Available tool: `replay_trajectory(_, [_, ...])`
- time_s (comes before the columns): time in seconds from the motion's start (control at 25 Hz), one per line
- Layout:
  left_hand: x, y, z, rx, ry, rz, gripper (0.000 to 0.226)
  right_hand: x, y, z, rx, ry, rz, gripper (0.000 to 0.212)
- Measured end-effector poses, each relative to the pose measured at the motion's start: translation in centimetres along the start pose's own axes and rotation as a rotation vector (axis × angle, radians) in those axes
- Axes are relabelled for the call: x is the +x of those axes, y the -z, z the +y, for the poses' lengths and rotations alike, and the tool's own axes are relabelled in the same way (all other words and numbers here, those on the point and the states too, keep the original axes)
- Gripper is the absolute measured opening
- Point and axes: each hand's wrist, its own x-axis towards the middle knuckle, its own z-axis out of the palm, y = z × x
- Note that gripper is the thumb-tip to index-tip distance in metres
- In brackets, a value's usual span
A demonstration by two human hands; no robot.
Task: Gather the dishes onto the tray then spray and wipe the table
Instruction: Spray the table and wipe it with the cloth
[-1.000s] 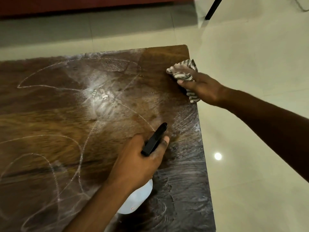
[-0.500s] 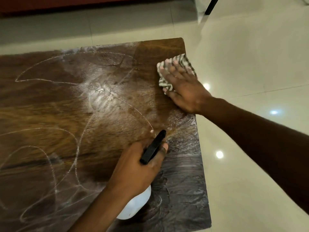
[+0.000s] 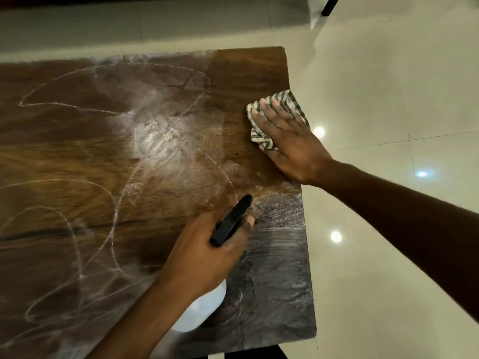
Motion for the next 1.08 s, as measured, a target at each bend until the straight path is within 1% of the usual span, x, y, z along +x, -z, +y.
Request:
replay_trajectory(0.04, [-0.3,-0.2,-0.3,0.007,0.016,-0.012,0.041,-0.9,0.4,1.1,0.006,0.071,-0.03,0.072])
replay_trajectory(0.08, [-0.5,-0.5,-0.7,0.012,0.025,-0.029,0.044,-1.8,0.9,2.6,0.0,0.143,-0.048,0.071])
replay_trajectory(0.16, [-0.9,-1.3,-1.4,0.036,0.041,-0.047,0.055,-2.8,1.8,4.9,-0.021,0.204,-0.061,0.071])
replay_trajectory(0.2, [-1.3,-1.7,-1.6,0.041,0.053,-0.041,0.06,-2.9,1.7,5.1,-0.009,0.19,-0.067,0.071])
replay_trajectory(0.32, [-2.5,-2.8,-2.3,0.017,0.071,-0.04,0.069,-2.7,0.8,2.3,0.148,0.033,-0.058,0.071])
replay_trajectory(0.36, [-2.9,-3.1,-2.4,0.001,0.071,-0.043,0.072,-3.3,0.4,1.5,0.152,0.058,-0.063,0.071])
replay_trajectory(0.4, [-3.3,-3.3,-2.5,-0.017,0.066,-0.044,0.074,-4.4,-0.2,0.8,0.107,0.138,-0.076,0.072])
replay_trajectory(0.44, [-3.6,-3.5,-2.8,-0.023,0.053,-0.046,0.074,-6.0,-1.0,0.2,0.033,0.256,-0.126,0.073])
replay_trajectory(0.52, [-4.0,-3.5,-3.2,-0.023,0.025,-0.048,0.073,-9.9,-2.9,-0.6,-0.186,0.506,-0.306,0.079])
replay_trajectory(0.56, [-4.1,-3.4,-3.4,-0.028,0.023,-0.049,0.072,-11.7,-3.4,-0.6,-0.279,0.602,-0.397,0.081])
replay_trajectory(0.6, [-4.3,-3.3,-3.6,-0.039,0.028,-0.051,0.068,-12.9,-3.2,0.0,-0.339,0.669,-0.45,0.081])
replay_trajectory(0.64, [-4.5,-3.1,-4.0,-0.051,0.031,-0.05,0.063,-13.4,-2.7,0.8,-0.369,0.69,-0.445,0.079])
replay_trajectory(0.68, [-4.7,-2.9,-4.4,-0.058,0.032,-0.042,0.06,-13.1,-2.3,1.4,-0.37,0.651,-0.397,0.077])
replay_trajectory(0.72, [-5.0,-2.8,-4.7,-0.06,0.035,-0.042,0.061,-12.3,-2.2,1.6,-0.336,0.563,-0.318,0.076])
replay_trajectory(0.8, [-5.7,-2.8,-5.1,-0.061,0.033,-0.05,0.069,-8.9,-2.5,0.4,-0.224,0.288,-0.109,0.075])
replay_trajectory(0.84, [-6.3,-2.7,-5.3,-0.072,0.027,-0.051,0.07,-7.1,-3.1,-1.3,-0.162,0.125,-0.03,0.076])
replay_trajectory(0.88, [-6.8,-2.5,-5.5,-0.083,0.021,-0.046,0.07,-5.8,-3.9,-3.2,-0.106,-0.005,0.013,0.076])
replay_trajectory(0.92, [-7.3,-2.2,-5.7,-0.086,0.019,-0.043,0.071,-5.5,-4.7,-5.0,-0.081,-0.045,0.021,0.077])
replay_trajectory(0.96, [-7.7,-2.0,-6.0,-0.083,0.019,-0.04,0.073,-6.3,-5.7,-6.3,-0.102,0.008,-0.005,0.079])
replay_trajectory(1.04, [-8.4,-1.3,-6.4,-0.075,0.006,-0.061,0.07,-10.9,-7.3,-7.1,-0.204,0.282,-0.127,0.081])
replay_trajectory(1.08, [-8.8,-1.1,-6.5,-0.066,-0.005,-0.08,0.067,-13.7,-7.6,-6.3,-0.253,0.408,-0.19,0.081])
